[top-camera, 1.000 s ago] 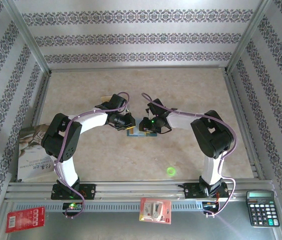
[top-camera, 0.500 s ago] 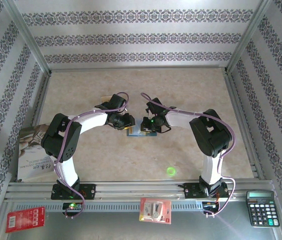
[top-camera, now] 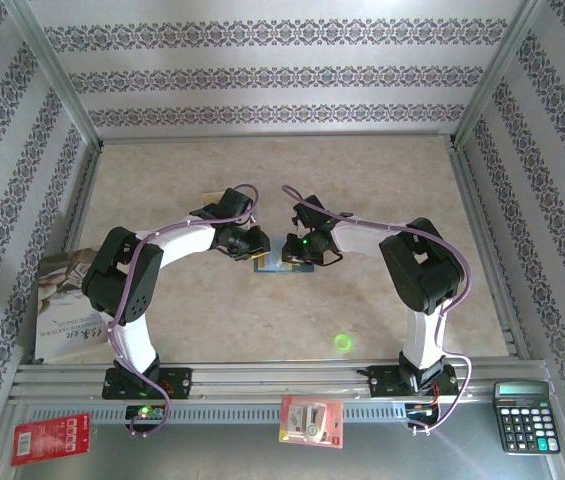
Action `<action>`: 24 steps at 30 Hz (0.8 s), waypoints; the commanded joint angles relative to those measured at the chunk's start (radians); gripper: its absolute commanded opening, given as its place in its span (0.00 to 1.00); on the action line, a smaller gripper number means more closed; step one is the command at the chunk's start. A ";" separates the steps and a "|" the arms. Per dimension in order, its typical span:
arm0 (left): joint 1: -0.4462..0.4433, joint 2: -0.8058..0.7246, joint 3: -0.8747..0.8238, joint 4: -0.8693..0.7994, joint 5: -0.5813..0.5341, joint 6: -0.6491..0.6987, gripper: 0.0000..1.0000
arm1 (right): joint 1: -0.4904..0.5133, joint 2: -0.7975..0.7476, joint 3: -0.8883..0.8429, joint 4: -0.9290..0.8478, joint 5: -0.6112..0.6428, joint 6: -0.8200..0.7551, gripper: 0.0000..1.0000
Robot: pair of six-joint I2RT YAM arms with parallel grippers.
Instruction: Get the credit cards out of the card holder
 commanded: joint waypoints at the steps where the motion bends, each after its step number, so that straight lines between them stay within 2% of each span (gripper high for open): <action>1: -0.006 0.002 0.015 -0.027 0.020 0.010 0.22 | -0.008 0.062 -0.021 -0.021 0.058 -0.004 0.17; 9: -0.011 0.023 0.017 0.035 0.109 -0.007 0.21 | -0.011 0.062 -0.028 -0.017 0.054 -0.003 0.17; 16: -0.022 0.051 0.044 0.030 0.130 -0.002 0.21 | -0.016 0.051 -0.035 0.003 0.033 0.000 0.17; 24: -0.030 0.054 0.054 0.037 0.127 -0.008 0.10 | -0.047 -0.063 -0.080 0.092 -0.046 0.031 0.19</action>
